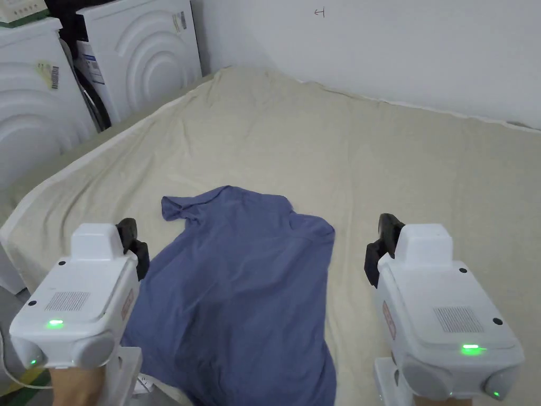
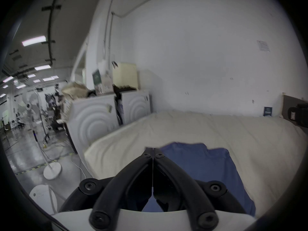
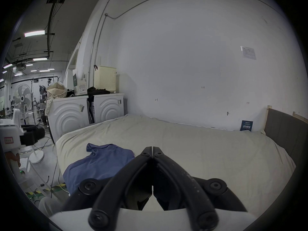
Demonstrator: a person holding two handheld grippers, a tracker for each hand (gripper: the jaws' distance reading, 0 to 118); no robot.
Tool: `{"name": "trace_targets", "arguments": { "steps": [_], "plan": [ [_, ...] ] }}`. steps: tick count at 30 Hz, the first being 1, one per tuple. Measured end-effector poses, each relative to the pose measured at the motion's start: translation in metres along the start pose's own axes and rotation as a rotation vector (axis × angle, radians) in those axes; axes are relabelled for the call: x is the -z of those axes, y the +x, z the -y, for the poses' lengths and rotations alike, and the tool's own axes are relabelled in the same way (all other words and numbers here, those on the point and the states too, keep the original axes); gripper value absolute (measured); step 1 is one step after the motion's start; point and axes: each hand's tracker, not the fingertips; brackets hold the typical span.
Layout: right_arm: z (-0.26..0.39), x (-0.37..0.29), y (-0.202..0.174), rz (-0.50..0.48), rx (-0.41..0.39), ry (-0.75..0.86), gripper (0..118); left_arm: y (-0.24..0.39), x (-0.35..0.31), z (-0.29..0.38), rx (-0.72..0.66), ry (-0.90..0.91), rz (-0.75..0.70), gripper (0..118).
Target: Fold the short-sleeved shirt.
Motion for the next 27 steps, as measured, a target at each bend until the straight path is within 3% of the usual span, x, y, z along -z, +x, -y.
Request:
{"name": "trace_targets", "arguments": {
  "steps": [5,6,8,9,11,12,13,17,18,21,23,25,26,27],
  "plan": [
    [0.0,0.0,0.011,0.036,-0.01,-0.015,1,0.016,0.049,0.006,-0.03,-0.211,0.146,2],
    [0.001,0.0,0.014,0.048,-0.01,-0.019,1,0.021,0.058,0.007,-0.038,-0.249,0.172,9],
    [0.002,0.005,0.026,0.072,-0.007,-0.03,1,0.034,0.079,0.011,-0.043,-0.329,0.218,37],
    [0.003,0.006,0.03,0.083,-0.003,-0.037,1,0.041,0.091,0.013,-0.042,-0.384,0.247,66],
    [0.003,0.008,0.037,0.101,0.003,-0.049,1,0.058,0.115,0.022,-0.035,-0.481,0.262,104],
    [0.004,0.008,0.04,0.11,0.002,-0.054,1,0.066,0.124,0.027,-0.033,-0.522,0.259,115],
    [0.005,0.009,0.043,0.12,0.001,-0.059,1,0.077,0.131,0.031,-0.03,-0.547,0.251,116],
    [0.009,0.011,0.056,0.151,-0.002,-0.085,1,0.102,0.171,0.062,-0.015,-0.64,0.243,113],
    [0.011,0.011,0.059,0.156,-0.004,-0.094,1,0.107,0.18,0.071,-0.019,-0.672,0.24,107],
    [0.015,0.013,0.071,0.177,-0.009,-0.116,1,0.122,0.195,0.095,0.008,-0.765,0.26,72],
    [0.023,0.016,0.086,0.189,-0.005,-0.129,1,0.13,0.192,0.101,0.04,-0.742,0.209,68],
    [0.025,0.014,0.094,0.204,0.004,-0.137,1,0.133,0.181,0.094,0.047,-0.702,0.237,26],
    [0.026,0.013,0.097,0.209,0.009,-0.139,1,0.135,0.178,0.094,0.06,-0.688,0.26,13],
    [0.028,0.013,0.101,0.214,0.013,-0.143,1,0.137,0.177,0.094,0.111,-0.677,0.233,8]
  ]
}}
